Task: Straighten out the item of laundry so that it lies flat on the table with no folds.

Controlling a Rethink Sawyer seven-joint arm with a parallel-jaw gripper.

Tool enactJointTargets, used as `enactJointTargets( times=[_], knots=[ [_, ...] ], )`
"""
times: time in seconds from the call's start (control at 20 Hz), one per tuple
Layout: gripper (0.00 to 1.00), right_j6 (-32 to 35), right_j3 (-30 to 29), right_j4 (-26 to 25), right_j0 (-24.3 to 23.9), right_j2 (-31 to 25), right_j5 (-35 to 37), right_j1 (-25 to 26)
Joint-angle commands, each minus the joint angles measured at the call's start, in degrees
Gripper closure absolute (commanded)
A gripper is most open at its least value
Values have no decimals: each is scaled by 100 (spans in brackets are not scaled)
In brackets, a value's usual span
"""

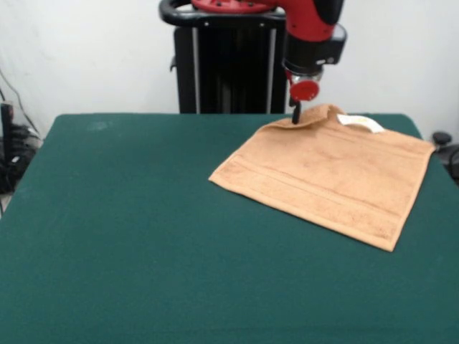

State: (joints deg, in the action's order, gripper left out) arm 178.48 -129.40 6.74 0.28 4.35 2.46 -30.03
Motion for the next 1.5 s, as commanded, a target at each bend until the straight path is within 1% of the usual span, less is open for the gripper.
enactJointTargets(
  times=[0.05, 0.25, 0.45, 0.8, 0.95, 1.1, 1.2, 1.3, 1.4, 1.5],
  knots=[
    [0, 469, 335, 153, 15, -488, -428, 206],
    [0, 621, 562, 407, 261, -334, -390, 125],
    [0, 649, 771, 657, 639, 52, 197, -244],
    [0, 526, 938, 751, 801, 320, 1060, -875],
    [0, 427, 983, 697, 751, 364, 1383, -1120],
    [0, 350, 1049, 617, 703, 387, 1613, -1216],
    [0, 360, 1134, 590, 729, 418, 1740, -1171],
    [0, 331, 1180, 541, 713, 429, 1723, -1168],
    [0, 370, 1211, 525, 740, 442, 1394, -1115],
    [0, 318, 1165, 445, 636, 343, 1016, -1044]
  ],
)
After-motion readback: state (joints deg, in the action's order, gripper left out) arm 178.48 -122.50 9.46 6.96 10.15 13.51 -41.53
